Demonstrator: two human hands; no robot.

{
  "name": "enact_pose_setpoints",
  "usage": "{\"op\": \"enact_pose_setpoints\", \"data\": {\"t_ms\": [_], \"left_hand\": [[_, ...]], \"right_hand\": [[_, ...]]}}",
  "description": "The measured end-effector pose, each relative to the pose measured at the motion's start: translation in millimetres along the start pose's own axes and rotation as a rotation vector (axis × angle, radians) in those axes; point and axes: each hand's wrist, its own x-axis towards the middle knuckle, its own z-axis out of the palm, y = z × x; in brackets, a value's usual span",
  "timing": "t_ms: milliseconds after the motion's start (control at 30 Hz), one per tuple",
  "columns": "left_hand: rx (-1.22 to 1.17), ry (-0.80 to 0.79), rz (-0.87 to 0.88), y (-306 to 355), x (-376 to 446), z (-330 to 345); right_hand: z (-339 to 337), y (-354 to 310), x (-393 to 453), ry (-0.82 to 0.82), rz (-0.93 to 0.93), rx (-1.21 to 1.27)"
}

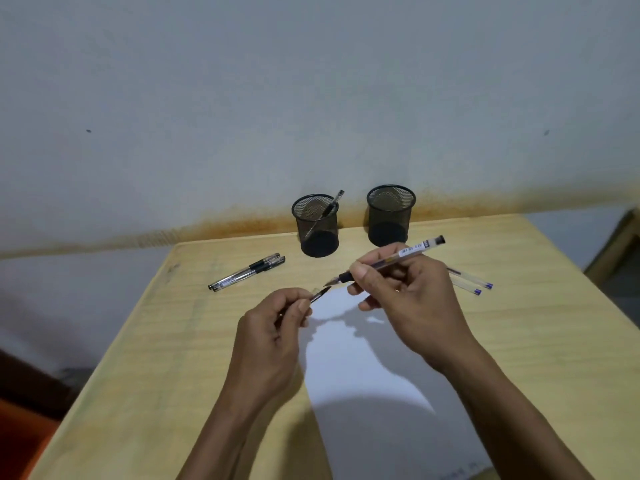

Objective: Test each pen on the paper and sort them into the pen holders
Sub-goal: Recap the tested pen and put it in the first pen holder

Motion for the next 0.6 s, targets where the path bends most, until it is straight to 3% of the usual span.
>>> {"op": "enact_pose_setpoints", "data": {"t_ms": [433, 600], "left_hand": [[0.029, -0.033, 0.131, 11.0, -7.7, -5.3], [0.048, -0.028, 0.161, 23.3, -5.9, -3.1]], "right_hand": [[5.3, 5.9, -1.7, -0.079, -0.035, -0.192], [7.8, 6.4, -6.3, -0.005, -0.003, 0.017]]}}
